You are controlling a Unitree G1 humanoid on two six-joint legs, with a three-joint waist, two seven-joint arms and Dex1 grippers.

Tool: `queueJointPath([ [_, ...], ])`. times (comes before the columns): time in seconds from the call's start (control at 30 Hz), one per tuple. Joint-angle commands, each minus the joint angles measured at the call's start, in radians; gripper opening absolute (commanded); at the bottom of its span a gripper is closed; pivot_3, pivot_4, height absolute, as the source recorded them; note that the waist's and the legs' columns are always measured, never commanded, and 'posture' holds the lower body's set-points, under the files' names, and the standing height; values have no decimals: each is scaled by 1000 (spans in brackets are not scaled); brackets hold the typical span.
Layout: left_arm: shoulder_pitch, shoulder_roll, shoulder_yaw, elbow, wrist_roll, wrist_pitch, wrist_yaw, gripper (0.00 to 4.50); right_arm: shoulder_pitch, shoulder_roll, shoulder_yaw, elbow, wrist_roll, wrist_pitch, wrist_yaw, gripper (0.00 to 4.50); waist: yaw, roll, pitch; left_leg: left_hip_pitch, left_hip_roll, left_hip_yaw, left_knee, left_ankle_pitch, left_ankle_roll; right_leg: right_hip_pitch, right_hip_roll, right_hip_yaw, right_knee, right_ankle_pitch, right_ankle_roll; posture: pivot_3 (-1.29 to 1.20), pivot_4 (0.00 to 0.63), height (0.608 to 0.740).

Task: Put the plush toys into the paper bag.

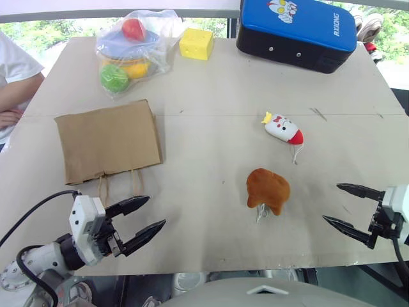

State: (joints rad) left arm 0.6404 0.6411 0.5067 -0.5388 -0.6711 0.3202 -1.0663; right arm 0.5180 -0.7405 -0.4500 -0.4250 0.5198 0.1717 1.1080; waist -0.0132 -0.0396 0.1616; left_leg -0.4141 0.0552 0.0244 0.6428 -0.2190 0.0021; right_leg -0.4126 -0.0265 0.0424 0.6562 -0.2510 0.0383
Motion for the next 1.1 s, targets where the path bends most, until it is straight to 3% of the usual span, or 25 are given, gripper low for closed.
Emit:
queueJointPath([
  [0.03,-12,-6,24,-3,-8,-10,27,4407,-27,0,-33,-45,51,-1,-9,4455,0,0,0,0,0,0,0,0,0,0,0,0,0,0,0,0,150,740],
  [0.2,-79,-16,154,100,-65,-33,53,4407,-148,11,19,-202,239,112,-84,4455,-4,0,0,0,1,-1,1,0,0,0,4,0,2,0,0,0,150,740],
  [0.33,-49,81,257,208,-10,-114,-106,4407,-231,-39,100,-275,291,179,-78,4455,0,-1,0,0,1,-1,0,0,0,0,5,0,1,0,-1,0,150,740],
  [0.47,-62,206,279,428,97,-296,-297,4407,-323,-65,198,-287,261,180,-46,4455,3,0,0,0,0,-1,0,0,0,-1,3,0,1,0,-1,0,150,740],
  [0.63,-187,285,200,637,196,-489,-387,4407,-433,-54,314,-270,217,150,-3,4455,4,0,0,0,1,-1,0,0,0,-2,-1,-1,1,0,-1,0,150,740],
  [0.97,-415,311,12,810,299,-722,-429,4407,-530,-14,442,-213,142,75,58,4455,-1,-2,0,-1,1,0,0,0,0,-1,-1,-2,2,2,-4,0,150,740],
  [1.07,-448,316,-20,825,291,-713,-431,3686,-554,5,459,-199,137,71,50,4500,-1,-2,0,-1,1,0,0,0,0,-1,0,-2,2,3,-4,0,150,740],
  [1.1,-452,319,-26,827,289,-715,-435,3235,-557,8,460,-195,137,69,49,4500,0,-2,0,-1,1,0,0,0,0,-1,0,-2,2,3,-4,0,150,740],
])
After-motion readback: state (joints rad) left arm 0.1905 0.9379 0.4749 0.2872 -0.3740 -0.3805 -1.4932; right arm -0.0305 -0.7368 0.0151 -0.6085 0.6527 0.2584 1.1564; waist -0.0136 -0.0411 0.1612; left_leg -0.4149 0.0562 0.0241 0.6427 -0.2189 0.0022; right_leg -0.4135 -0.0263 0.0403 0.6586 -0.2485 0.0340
